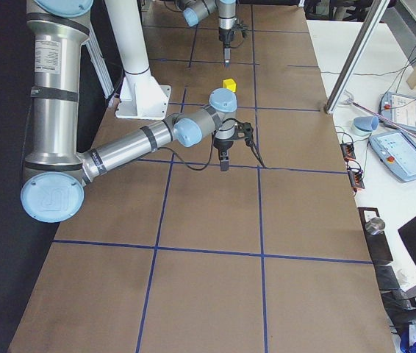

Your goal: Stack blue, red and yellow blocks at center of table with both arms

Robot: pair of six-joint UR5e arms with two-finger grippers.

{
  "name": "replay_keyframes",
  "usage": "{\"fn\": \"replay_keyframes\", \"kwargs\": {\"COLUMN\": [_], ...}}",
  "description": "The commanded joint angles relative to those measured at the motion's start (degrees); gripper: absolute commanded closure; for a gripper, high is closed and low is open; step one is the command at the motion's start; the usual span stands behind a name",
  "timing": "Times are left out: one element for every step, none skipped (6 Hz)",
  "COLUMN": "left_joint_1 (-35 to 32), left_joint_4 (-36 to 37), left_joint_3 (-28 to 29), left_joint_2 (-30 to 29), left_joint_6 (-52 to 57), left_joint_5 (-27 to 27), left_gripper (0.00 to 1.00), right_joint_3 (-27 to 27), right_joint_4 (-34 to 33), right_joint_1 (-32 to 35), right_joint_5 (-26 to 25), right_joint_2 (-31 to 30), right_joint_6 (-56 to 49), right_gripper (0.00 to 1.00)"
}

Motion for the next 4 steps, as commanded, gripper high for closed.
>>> {"fn": "replay_keyframes", "kwargs": {"left_joint_1": [-6.17, -12.13, -18.2, -25.39], "left_joint_4": [-0.49, -0.49, -0.49, 0.04], "left_joint_3": [-6.18, -9.33, -11.1, -10.86], "left_joint_2": [12.31, 21.08, 28.48, 33.42], "left_joint_6": [13.15, 25.05, 35.87, 49.99], "left_joint_5": [-4.55, -8.08, -11.51, -12.24], "left_gripper": [0.0, 0.0, 0.0, 0.0], "right_joint_3": [-1.7, -2.31, -2.49, -4.41], "right_joint_4": [-0.21, -2.47, -6.85, -11.94], "right_joint_1": [10.9, 13.73, 17.58, 21.28], "right_joint_5": [4.7, 4.71, 4.45, 3.92], "right_joint_2": [-7.17, -7.73, -8.34, -8.0], "right_joint_6": [-17.76, -22.72, -30.08, -39.81], "right_gripper": [0.0, 0.0, 0.0, 0.0]}}
